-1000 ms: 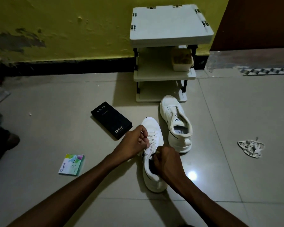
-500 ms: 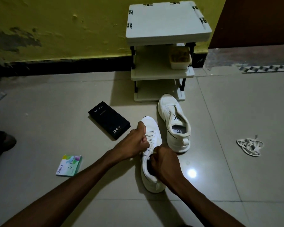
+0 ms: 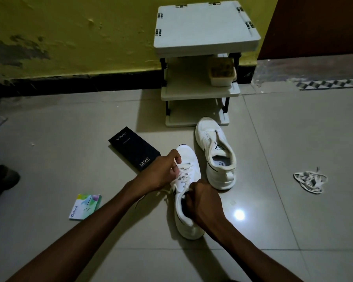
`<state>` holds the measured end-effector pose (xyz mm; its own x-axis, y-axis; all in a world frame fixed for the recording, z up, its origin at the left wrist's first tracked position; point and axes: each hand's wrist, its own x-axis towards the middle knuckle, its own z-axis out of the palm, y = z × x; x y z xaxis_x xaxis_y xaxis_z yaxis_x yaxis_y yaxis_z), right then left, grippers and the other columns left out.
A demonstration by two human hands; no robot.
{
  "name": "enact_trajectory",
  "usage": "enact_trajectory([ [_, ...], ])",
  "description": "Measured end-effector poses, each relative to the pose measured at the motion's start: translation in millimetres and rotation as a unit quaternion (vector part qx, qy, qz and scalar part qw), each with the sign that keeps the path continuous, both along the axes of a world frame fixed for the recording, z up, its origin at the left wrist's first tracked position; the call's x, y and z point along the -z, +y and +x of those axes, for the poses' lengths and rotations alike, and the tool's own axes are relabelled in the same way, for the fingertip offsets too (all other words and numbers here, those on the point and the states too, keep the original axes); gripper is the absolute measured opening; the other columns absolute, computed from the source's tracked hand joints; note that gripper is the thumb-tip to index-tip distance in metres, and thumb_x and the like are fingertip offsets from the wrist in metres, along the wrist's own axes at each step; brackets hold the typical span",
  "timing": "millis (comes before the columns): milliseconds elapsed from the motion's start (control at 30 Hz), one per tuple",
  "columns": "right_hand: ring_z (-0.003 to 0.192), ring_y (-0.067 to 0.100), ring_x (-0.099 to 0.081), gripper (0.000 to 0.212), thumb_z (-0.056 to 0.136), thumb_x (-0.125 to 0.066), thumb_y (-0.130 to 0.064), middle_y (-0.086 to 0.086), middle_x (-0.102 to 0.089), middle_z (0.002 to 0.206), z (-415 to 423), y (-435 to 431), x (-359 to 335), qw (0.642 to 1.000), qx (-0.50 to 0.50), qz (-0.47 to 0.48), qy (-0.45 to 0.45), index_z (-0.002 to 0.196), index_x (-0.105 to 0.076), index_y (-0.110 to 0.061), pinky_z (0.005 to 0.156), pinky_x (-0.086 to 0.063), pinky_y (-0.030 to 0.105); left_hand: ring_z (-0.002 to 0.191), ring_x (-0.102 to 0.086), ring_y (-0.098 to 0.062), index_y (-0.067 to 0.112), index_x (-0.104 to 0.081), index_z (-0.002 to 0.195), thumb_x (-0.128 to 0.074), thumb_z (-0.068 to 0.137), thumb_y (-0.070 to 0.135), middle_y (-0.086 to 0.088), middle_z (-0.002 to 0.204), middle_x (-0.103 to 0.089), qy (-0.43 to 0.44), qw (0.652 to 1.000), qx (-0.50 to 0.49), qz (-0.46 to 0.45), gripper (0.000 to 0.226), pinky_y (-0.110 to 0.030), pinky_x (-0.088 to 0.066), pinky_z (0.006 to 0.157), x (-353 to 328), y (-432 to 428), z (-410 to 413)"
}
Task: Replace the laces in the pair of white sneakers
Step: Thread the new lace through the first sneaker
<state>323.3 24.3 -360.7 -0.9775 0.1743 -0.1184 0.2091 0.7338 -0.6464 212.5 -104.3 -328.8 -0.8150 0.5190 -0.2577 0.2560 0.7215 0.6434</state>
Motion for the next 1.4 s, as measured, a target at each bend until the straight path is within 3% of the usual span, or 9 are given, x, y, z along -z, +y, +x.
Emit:
enact_trajectory([
  [167, 0.086, 0.021, -0.059, 0.023, 0.087, -0.065, -0.021, 0.012, -0.066, 0.102, -0.8, -0.3, -0.2, 1.0, 0.001, -0.007, 0.009, 0.101, -0.067, -0.003, 0.07, -0.028, 0.014, 0.066, -0.064, -0.013, 0.023, -0.049, 0.101, -0.072, 0.077, 0.0, 0.003, 0.079, -0.067, -0.006, 0.996, -0.047, 0.076, 0.04, -0.032, -0.055, 0.069, 14.4, -5.6, 19.5],
  [433, 0.096, 0.023, -0.061, 0.027, 0.09, -0.062, -0.023, 0.013, -0.065, 0.105, -0.2, -0.9, 4.4, 1.0, 0.012, -0.022, -0.012, 0.105, -0.066, -0.002, 0.067, -0.026, 0.003, 0.071, -0.058, -0.021, 0.015, -0.038, 0.1, -0.055, 0.088, 0.006, -0.008, 0.083, -0.058, 0.058, 0.988, -0.081, 0.117, 0.022, -0.043, -0.051, 0.07, 21.9, 1.7, 31.2],
  [533, 0.097, 0.027, -0.062, 0.028, 0.09, -0.064, -0.023, 0.014, -0.067, 0.105, -0.5, -3.5, 3.5, 1.0, 0.012, -0.011, -0.007, 0.106, -0.067, -0.001, 0.075, -0.03, 0.012, 0.075, -0.06, -0.022, 0.018, -0.036, 0.097, -0.058, 0.087, 0.005, -0.012, 0.088, -0.059, 0.057, 0.984, -0.09, 0.142, 0.028, -0.039, -0.052, 0.071, 19.4, -1.3, 30.1],
  [633, 0.082, 0.029, -0.067, 0.018, 0.082, -0.072, -0.018, 0.014, -0.069, 0.088, -2.9, -3.9, 1.8, 1.0, 0.008, 0.007, 0.016, 0.09, -0.071, -0.001, 0.063, -0.035, 0.015, 0.075, -0.061, -0.019, 0.027, -0.032, 0.091, -0.061, 0.085, 0.007, -0.012, 0.087, -0.06, 0.062, 0.979, -0.106, 0.161, 0.036, -0.032, -0.052, 0.071, 19.7, -2.2, 31.2],
  [700, 0.09, 0.027, -0.065, 0.023, 0.087, -0.066, -0.022, 0.013, -0.068, 0.097, -3.6, -4.6, -1.1, 1.0, 0.001, 0.018, -0.005, 0.098, -0.07, -0.003, 0.069, -0.034, 0.017, 0.074, -0.061, -0.019, 0.023, -0.032, 0.091, -0.063, 0.084, 0.007, -0.011, 0.085, -0.061, 0.072, 0.977, -0.114, 0.168, 0.036, -0.031, -0.051, 0.069, 22.1, -3.0, 32.1],
  [1000, 0.078, 0.011, -0.053, 0.017, 0.09, -0.06, -0.022, 0.007, -0.067, 0.098, -3.1, -0.5, -5.1, 1.0, -0.017, 0.018, -0.01, 0.097, -0.068, -0.009, 0.063, -0.031, 0.013, 0.06, -0.055, 0.001, 0.017, -0.063, 0.089, -0.07, 0.082, 0.006, 0.007, 0.075, -0.064, -0.001, 0.983, -0.117, 0.139, 0.015, -0.019, -0.048, 0.065, 31.8, -11.1, 25.7],
  [1167, 0.1, 0.025, -0.061, 0.023, 0.093, -0.056, -0.023, 0.011, -0.064, 0.107, -3.1, -1.3, -6.5, 0.999, -0.021, 0.016, -0.037, 0.106, -0.066, -0.006, 0.073, -0.037, 0.021, 0.06, -0.057, -0.002, 0.014, -0.068, 0.084, -0.075, 0.081, 0.011, 0.003, 0.08, -0.069, 0.024, 0.982, -0.131, 0.133, 0.008, -0.014, -0.046, 0.062, 33.3, -10.9, 29.5],
  [1267, 0.099, 0.022, -0.062, 0.026, 0.092, -0.06, -0.022, 0.011, -0.067, 0.109, -3.7, -0.9, -8.7, 0.999, -0.021, 0.005, -0.027, 0.109, -0.067, -0.004, 0.075, -0.031, 0.012, 0.055, -0.054, -0.001, 0.015, -0.065, 0.08, -0.076, 0.08, 0.009, 0.005, 0.075, -0.067, 0.041, 0.977, -0.143, 0.151, 0.012, -0.013, -0.046, 0.058, 31.4, -8.3, 30.8],
  [1400, 0.091, 0.03, -0.06, 0.016, 0.093, -0.053, -0.019, 0.013, -0.062, 0.097, -1.8, -2.8, -7.9, 0.999, -0.004, 0.038, -0.036, 0.095, -0.063, -0.007, 0.071, -0.037, 0.024, 0.068, -0.065, -0.005, 0.015, -0.075, 0.084, -0.075, 0.08, 0.01, 0.005, 0.083, -0.071, 0.067, 0.983, -0.1, 0.139, 0.006, -0.015, -0.05, 0.067, 30.2, -8.1, 35.2],
])
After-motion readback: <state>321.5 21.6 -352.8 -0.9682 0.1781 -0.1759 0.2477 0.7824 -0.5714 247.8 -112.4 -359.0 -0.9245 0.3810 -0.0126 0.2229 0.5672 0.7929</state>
